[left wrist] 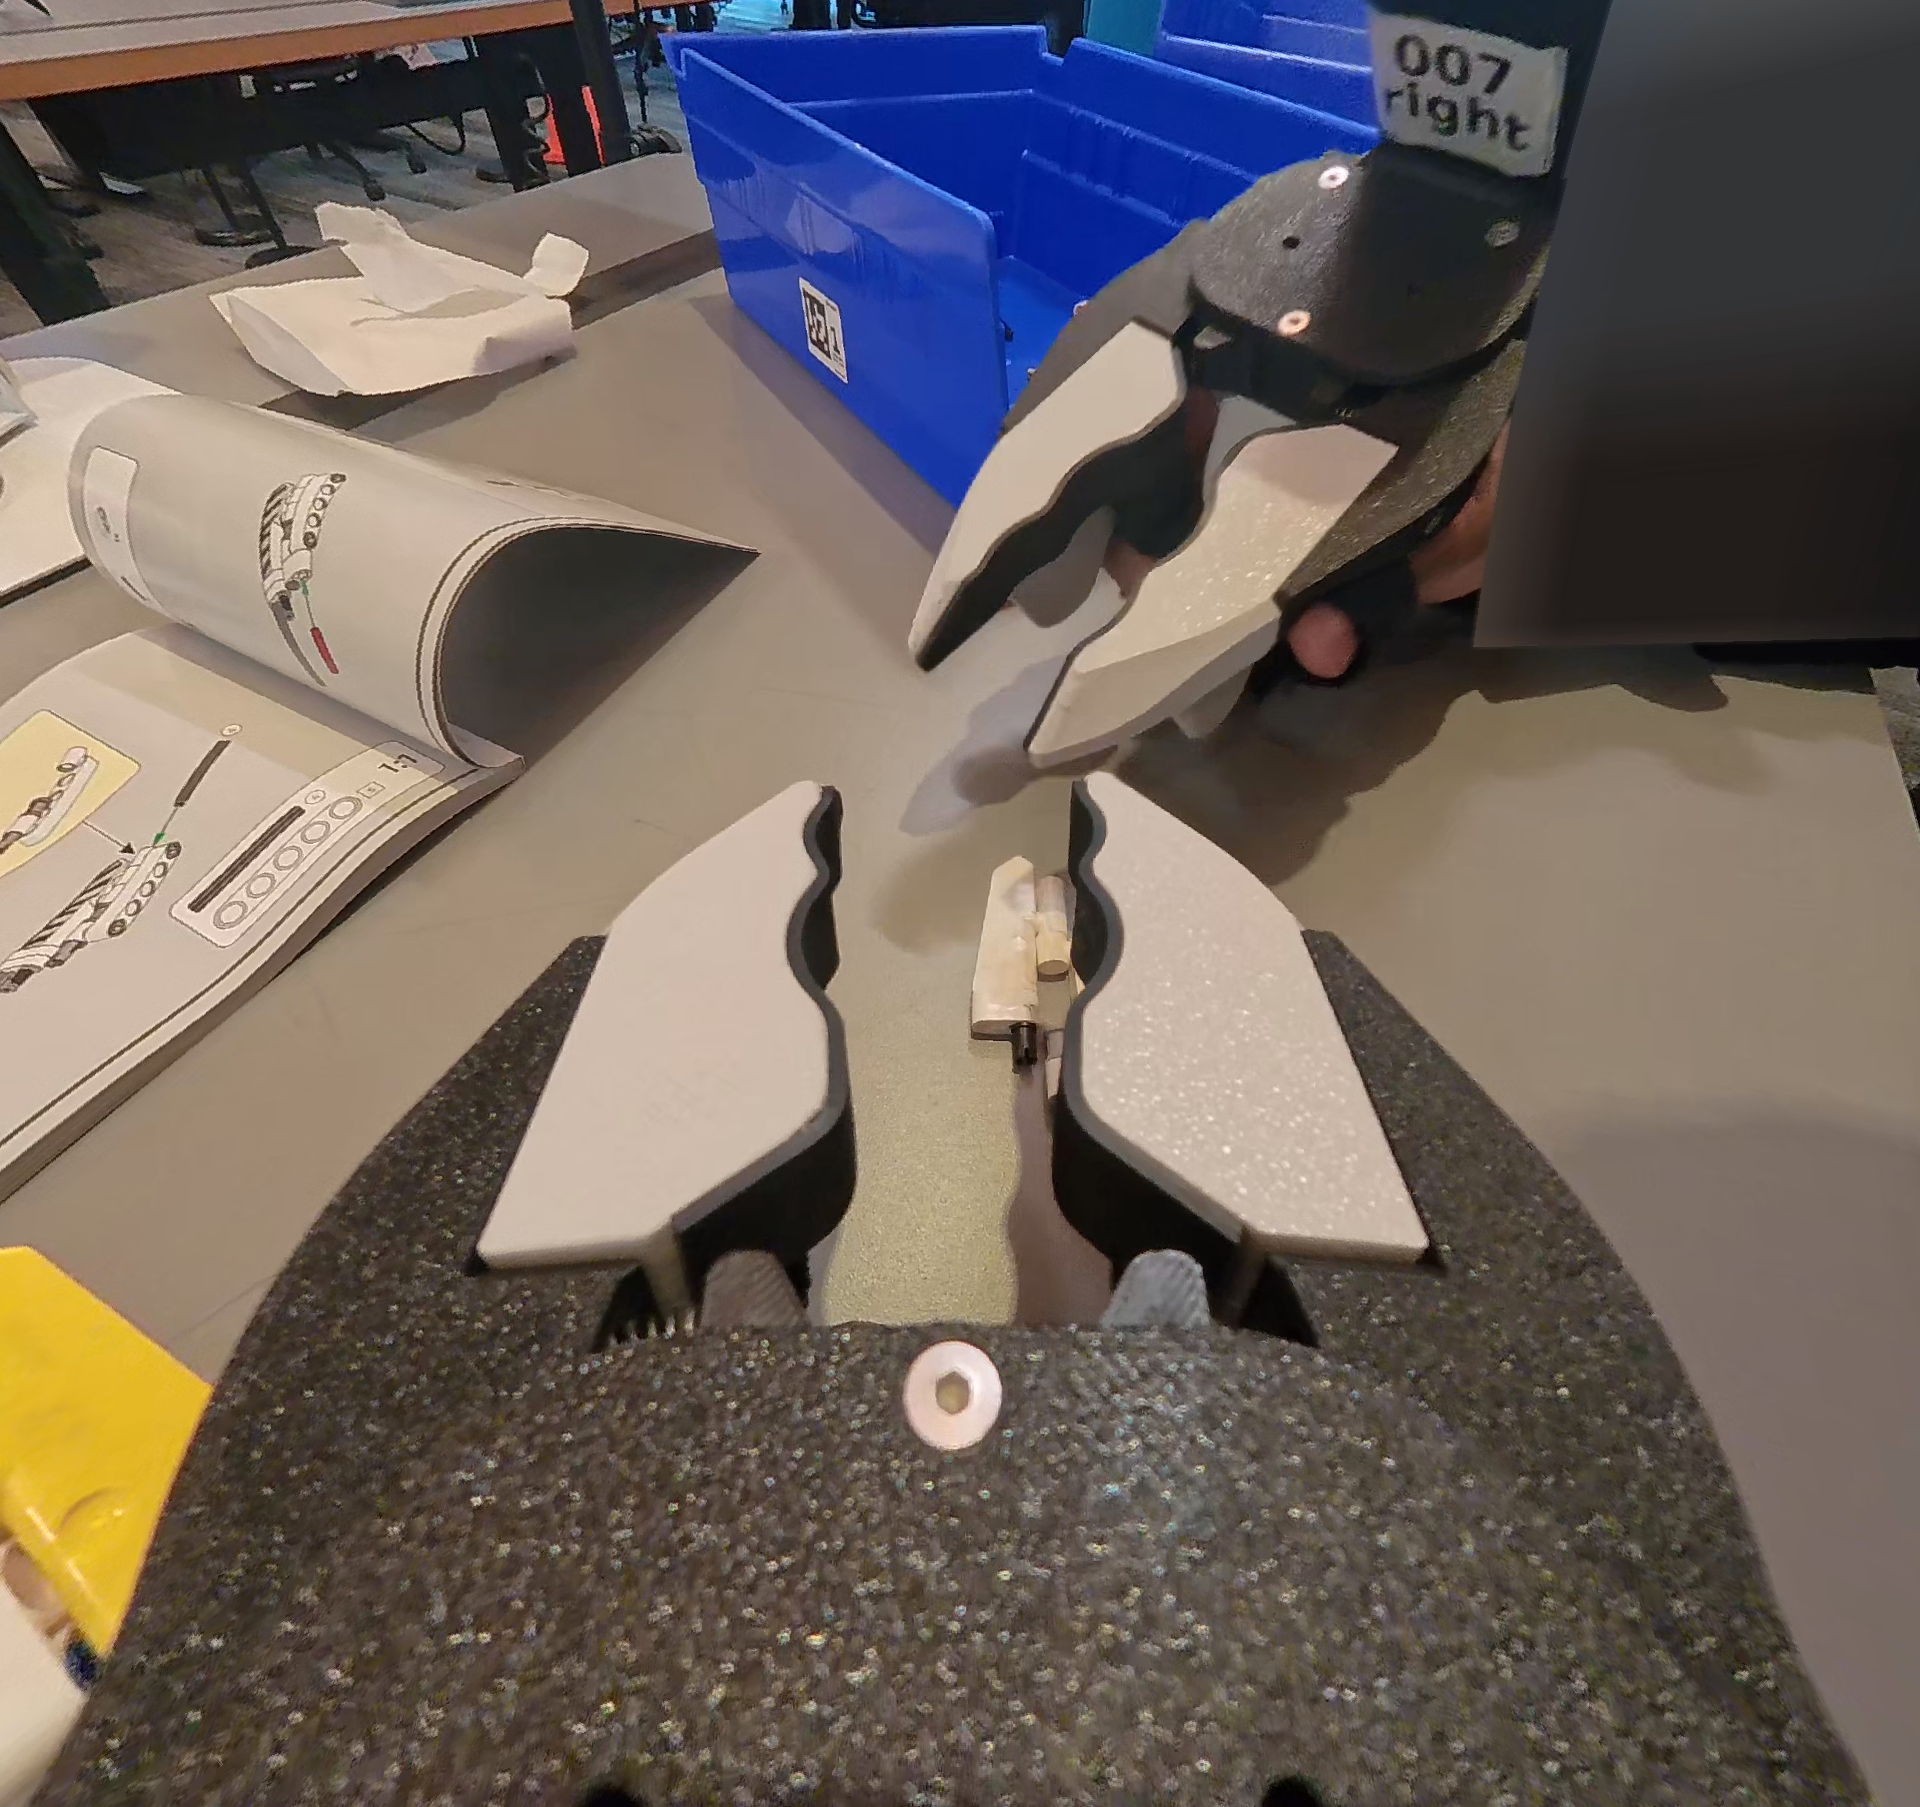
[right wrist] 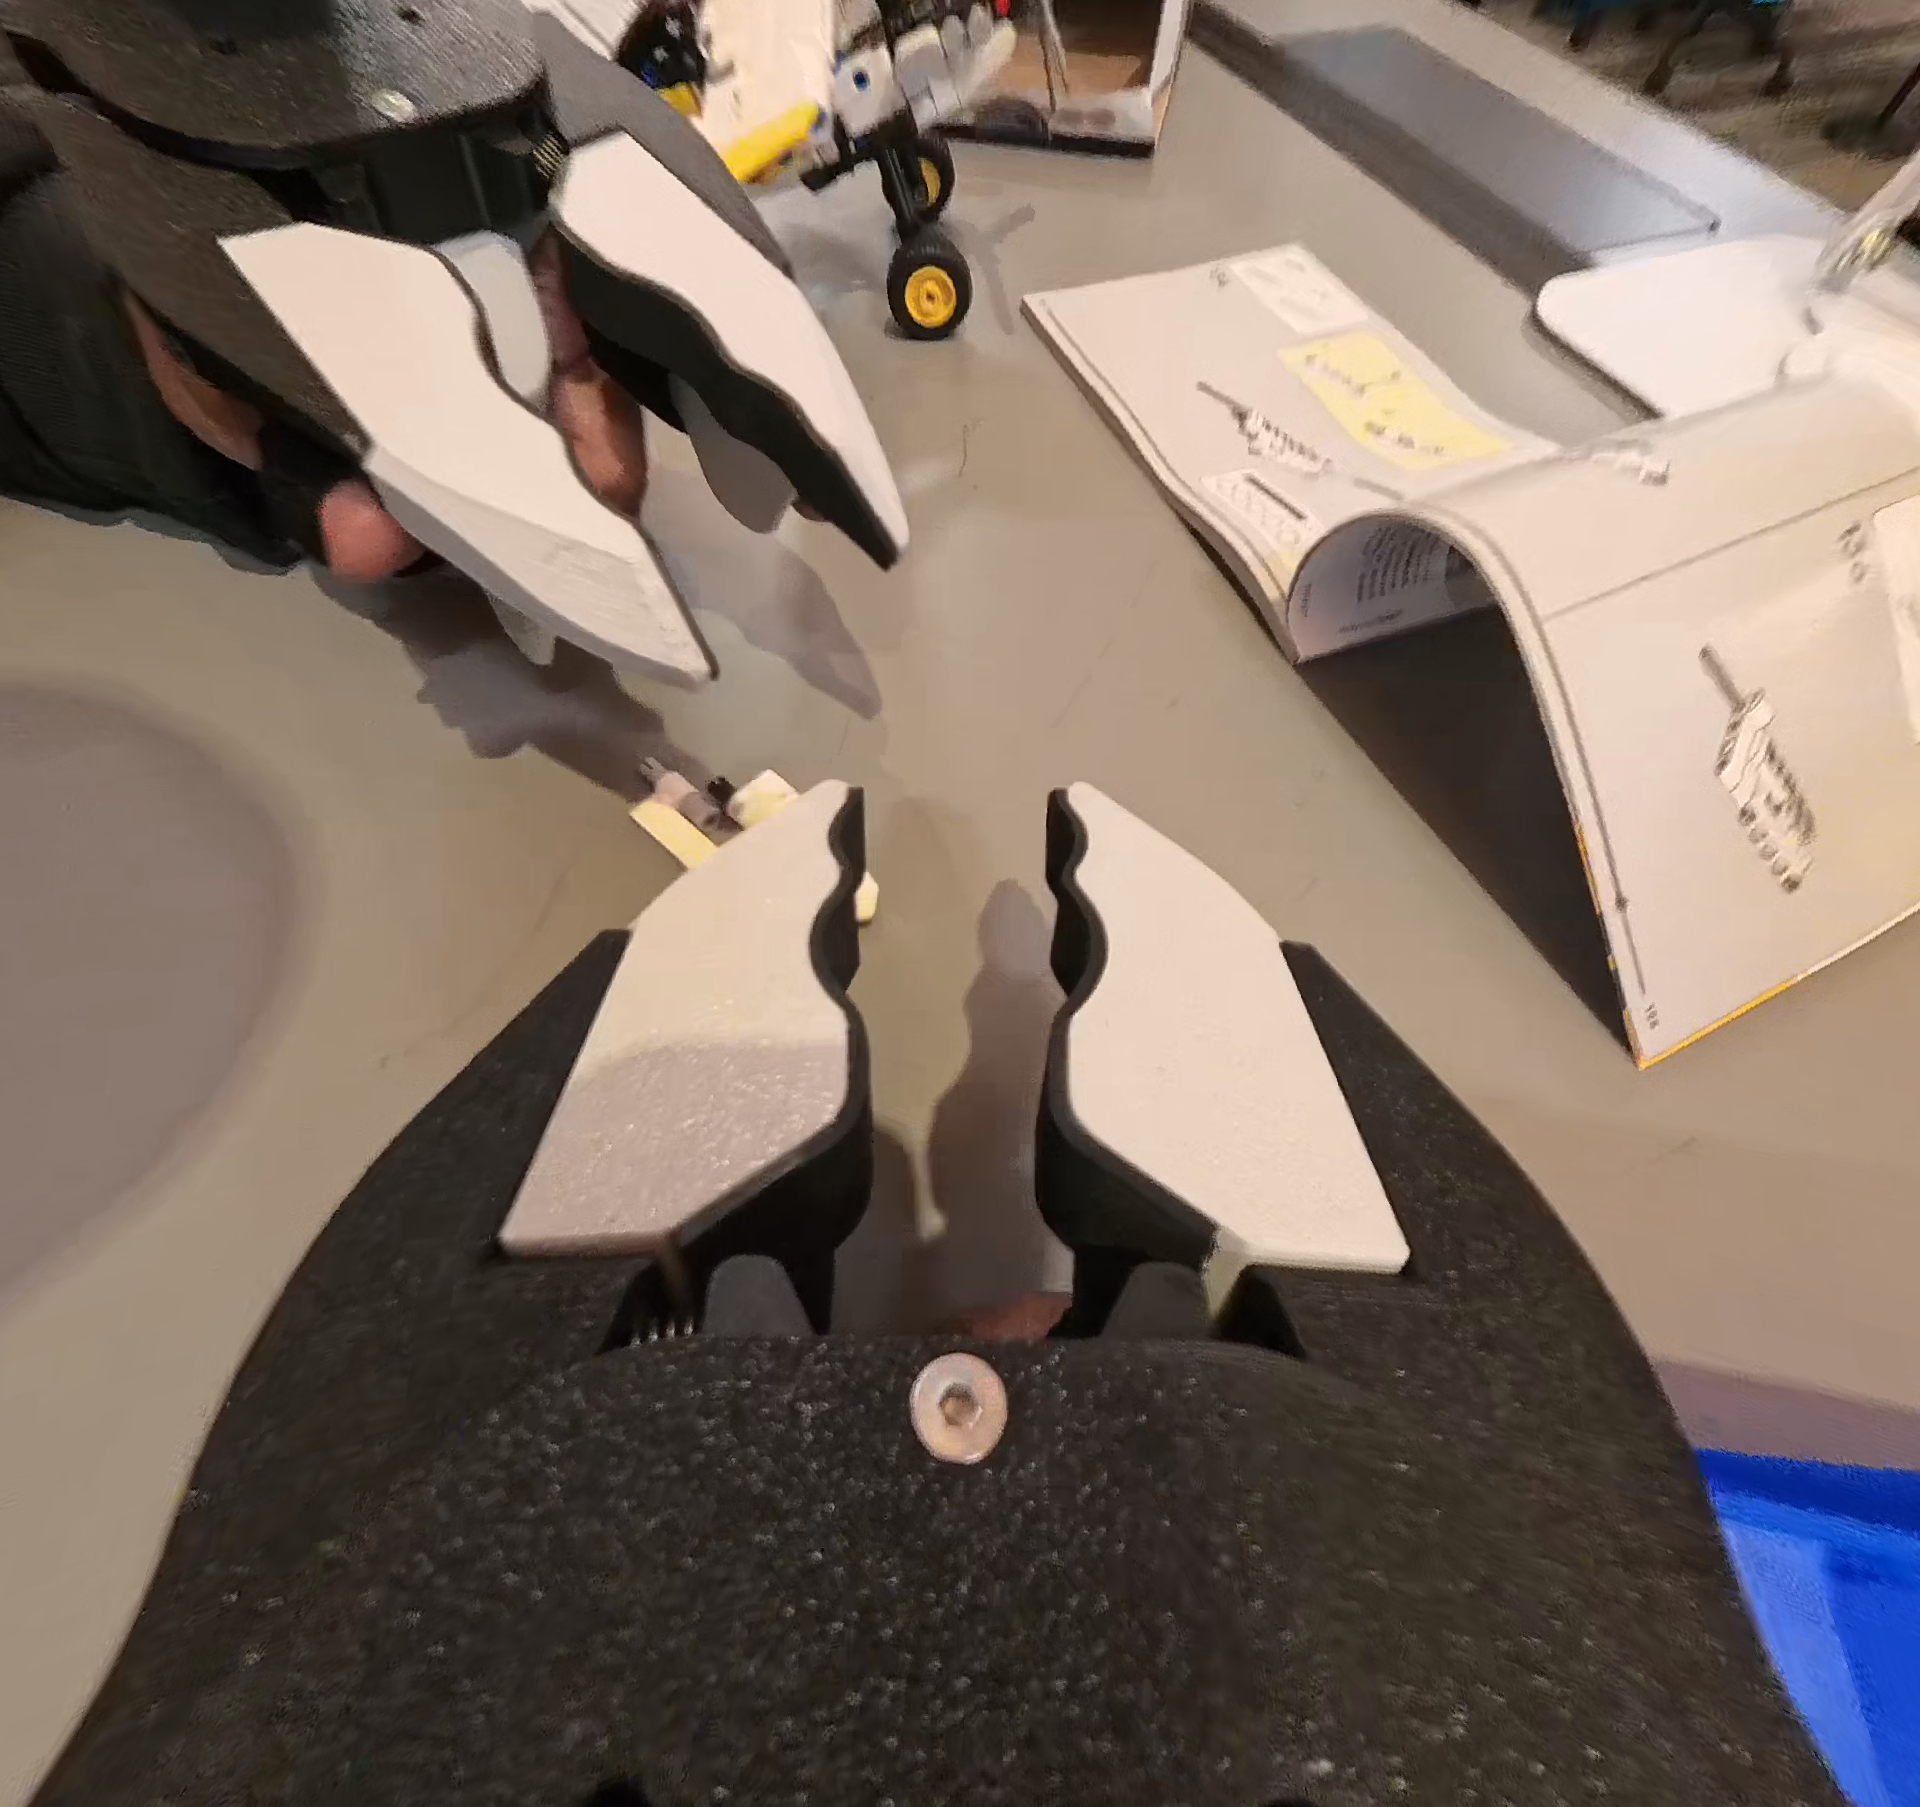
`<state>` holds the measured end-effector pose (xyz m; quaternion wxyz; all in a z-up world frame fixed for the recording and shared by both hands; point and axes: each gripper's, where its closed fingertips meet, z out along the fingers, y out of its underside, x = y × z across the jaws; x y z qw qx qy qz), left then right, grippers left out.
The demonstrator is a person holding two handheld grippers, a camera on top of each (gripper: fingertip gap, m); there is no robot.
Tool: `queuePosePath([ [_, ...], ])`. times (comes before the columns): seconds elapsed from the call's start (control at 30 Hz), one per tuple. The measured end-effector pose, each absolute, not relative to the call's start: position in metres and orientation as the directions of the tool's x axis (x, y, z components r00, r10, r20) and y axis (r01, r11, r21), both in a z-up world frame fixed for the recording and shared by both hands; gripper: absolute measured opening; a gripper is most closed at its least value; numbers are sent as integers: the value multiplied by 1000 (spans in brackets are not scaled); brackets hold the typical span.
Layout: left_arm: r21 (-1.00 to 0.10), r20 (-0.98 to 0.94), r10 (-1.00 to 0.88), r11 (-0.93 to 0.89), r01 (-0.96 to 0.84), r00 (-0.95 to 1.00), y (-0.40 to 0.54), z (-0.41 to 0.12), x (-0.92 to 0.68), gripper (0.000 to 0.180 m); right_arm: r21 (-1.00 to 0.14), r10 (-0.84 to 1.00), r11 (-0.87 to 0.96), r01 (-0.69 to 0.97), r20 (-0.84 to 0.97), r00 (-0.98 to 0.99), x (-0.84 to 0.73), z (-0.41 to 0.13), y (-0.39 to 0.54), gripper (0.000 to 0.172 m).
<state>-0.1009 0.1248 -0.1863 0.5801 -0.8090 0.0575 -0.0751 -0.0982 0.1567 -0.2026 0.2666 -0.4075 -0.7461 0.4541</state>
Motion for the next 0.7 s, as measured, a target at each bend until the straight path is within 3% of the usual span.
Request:
queuePosePath([
  [0.2,-946,46,-181,-323,-15,982,125,-187,-100,42,-917,851,297,264,129,-509,-97,-178,158,33],
  [0.7,-867,9,-279,-481,-132,960,117,-212,-88,43,-804,858,396,444,153,-490,-63,-179,212,36],
])
